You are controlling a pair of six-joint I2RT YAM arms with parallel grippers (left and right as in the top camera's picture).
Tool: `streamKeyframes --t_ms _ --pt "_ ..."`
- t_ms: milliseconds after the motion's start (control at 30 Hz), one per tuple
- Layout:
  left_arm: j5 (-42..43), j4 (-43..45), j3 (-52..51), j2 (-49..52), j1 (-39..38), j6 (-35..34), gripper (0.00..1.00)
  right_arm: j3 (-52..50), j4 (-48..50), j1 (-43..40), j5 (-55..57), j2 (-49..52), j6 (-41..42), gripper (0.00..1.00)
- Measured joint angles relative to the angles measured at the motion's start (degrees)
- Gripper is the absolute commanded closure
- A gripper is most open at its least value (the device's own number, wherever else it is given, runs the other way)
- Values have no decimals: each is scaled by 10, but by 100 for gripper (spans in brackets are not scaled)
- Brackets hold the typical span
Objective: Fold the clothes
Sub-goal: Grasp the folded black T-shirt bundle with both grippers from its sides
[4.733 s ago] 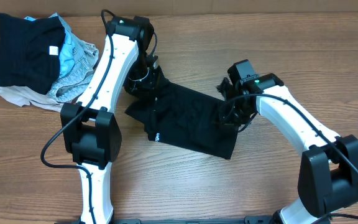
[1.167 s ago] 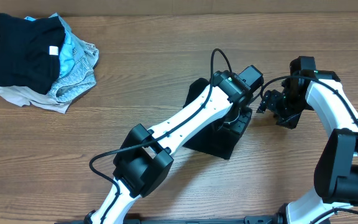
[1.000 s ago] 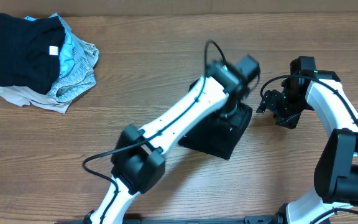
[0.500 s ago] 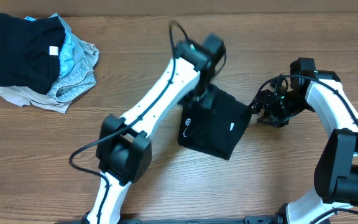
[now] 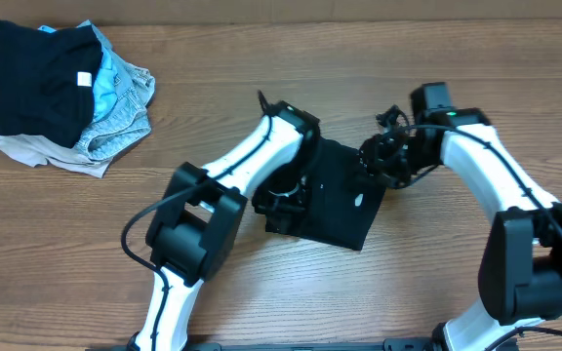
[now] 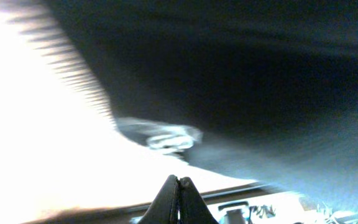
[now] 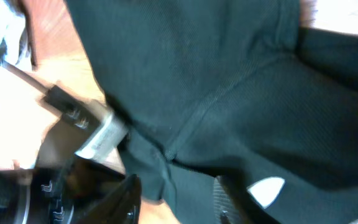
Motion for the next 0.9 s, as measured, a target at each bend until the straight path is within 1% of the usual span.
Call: streamKeyframes --t_ms 33,67,133,167,200,267,333,400,433,500,633,800,833,900 --pt "-9 -11 16 0 12 0 96 -3 12 11 8 0 21 83" --pt "-14 -16 31 0 23 0 92 -9 21 21 15 0 40 85" --pt "-26 -15 69 0 52 4 69 -27 40 46 37 0 95 90" --pt "-31 -16 85 0 66 7 63 -33 43 52 41 0 109 91" --pt "-35 -15 98 0 78 8 57 -53 54 64 56 2 145 92" --pt "-38 -3 111 -1 101 12 51 -82 82 70 64 9 188 92" --pt "-28 21 112 -1 120 24 39 -108 104 66 64 24 220 88" --pt "0 53 111 -1 129 52 11 -125 119 55 32 38 241 87" --pt "17 66 110 -1 130 64 1 -127 122 50 21 39 247 85" --pt "55 95 97 -1 127 87 0 -129 124 43 4 41 252 84" --pt "121 155 39 -1 119 120 0 -129 125 40 -5 42 252 83" --pt "216 252 -52 -1 117 136 0 -129 126 38 -9 43 252 83" --pt "242 272 -70 -1 118 137 2 -129 126 38 -8 43 253 83" --pt "285 307 -93 -5 118 139 10 -130 128 38 -9 43 254 83"
